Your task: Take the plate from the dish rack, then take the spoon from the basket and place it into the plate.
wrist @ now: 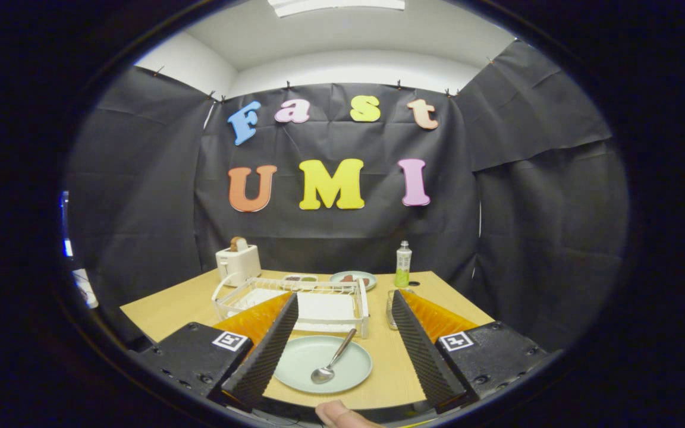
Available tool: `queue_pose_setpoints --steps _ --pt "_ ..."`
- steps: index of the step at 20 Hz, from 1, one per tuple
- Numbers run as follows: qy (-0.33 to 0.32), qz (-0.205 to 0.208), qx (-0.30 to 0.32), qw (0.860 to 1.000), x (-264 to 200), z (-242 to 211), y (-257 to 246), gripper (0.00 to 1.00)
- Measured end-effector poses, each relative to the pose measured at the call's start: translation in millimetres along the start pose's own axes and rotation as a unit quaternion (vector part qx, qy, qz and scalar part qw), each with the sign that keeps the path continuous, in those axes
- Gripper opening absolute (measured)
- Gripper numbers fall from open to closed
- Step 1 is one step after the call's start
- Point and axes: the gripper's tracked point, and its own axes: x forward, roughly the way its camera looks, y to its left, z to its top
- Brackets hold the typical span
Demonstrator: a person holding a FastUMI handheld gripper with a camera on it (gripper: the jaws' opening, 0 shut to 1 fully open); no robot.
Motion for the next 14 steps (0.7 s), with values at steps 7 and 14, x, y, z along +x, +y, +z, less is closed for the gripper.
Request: queue_pose_setpoints --steps 7,14 --pt "-0.015 0.009 -0.003 1.000 -14 8 -4 1.00" --pt "-0.001 0.003 0.002 1.000 -14 -1 -12 1.00"
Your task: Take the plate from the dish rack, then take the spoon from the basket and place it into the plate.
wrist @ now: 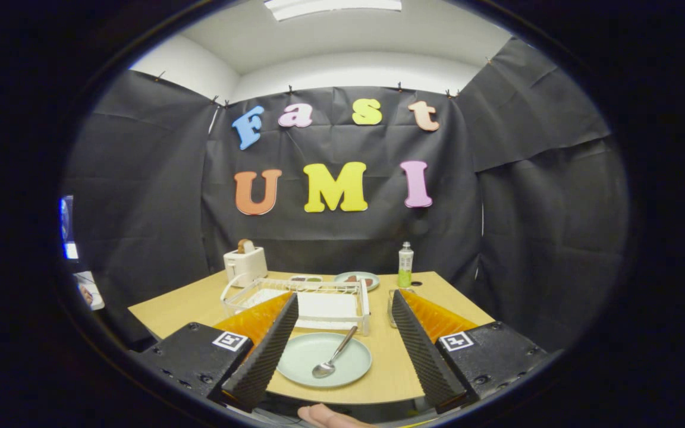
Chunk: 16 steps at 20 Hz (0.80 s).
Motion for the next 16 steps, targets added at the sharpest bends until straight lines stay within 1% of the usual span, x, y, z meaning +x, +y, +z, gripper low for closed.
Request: queue_pose_setpoints --steps 3,5,7,11,16 --pt "0.004 0.000 0.002 1.000 2.4 -2.7 -1.3 1.00" --pt "0.000 0.004 0.003 1.000 0.6 -2.3 0.7 1.00" --pt "-0.009 -0.001 -0.001 1.000 1.6 -0.4 -2.6 1.00" --pt "-0.005 0.010 0.004 1.000 0.8 -3.1 3.1 1.00" --pt "-0.002 0.000 -0.005 1.000 4.8 -4.7 -0.6 1.00"
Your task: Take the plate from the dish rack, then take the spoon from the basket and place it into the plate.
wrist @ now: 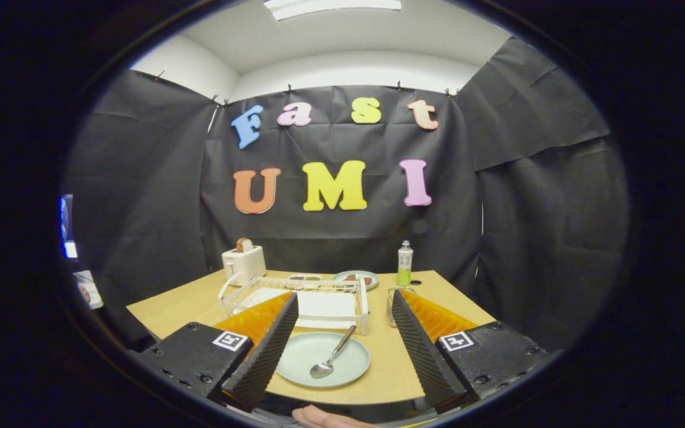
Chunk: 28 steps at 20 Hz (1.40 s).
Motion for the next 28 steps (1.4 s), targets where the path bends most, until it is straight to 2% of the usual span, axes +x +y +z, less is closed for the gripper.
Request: queue_pose_setpoints --steps 28 --pt "0.009 -0.001 -0.003 1.000 3 -14 -5 1.00"
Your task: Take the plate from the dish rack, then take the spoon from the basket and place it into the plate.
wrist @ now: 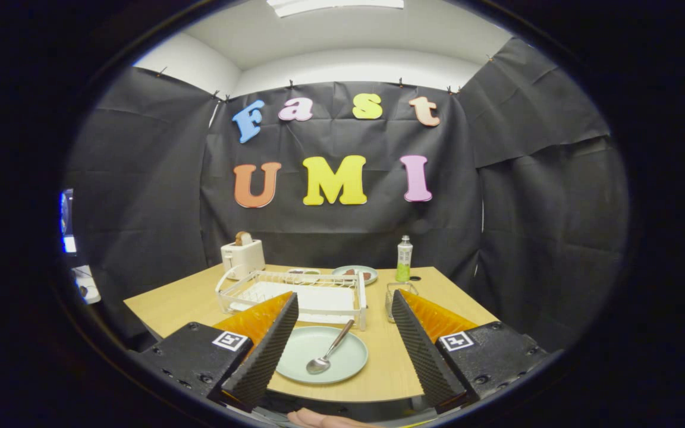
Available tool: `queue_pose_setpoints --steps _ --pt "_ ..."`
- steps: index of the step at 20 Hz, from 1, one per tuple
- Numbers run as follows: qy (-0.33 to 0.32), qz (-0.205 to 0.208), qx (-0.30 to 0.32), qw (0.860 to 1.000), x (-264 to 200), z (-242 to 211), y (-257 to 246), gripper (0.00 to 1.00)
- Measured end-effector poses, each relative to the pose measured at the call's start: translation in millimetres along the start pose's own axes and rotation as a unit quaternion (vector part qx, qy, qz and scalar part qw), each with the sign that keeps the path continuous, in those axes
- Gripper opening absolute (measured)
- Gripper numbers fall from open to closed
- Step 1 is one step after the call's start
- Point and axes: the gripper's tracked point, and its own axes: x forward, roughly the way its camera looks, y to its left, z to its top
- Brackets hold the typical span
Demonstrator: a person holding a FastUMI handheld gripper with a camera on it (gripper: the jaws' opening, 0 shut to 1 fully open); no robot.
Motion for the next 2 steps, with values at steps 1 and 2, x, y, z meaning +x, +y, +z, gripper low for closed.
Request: queue_pose_setpoints --steps 1,2 --pt "0.000 0.000 0.000 1.000 0.4 -1.3 -0.9 1.00" --pt "0.001 -0.001 0.001 1.000 0.5 -1.5 -1.4 1.00"
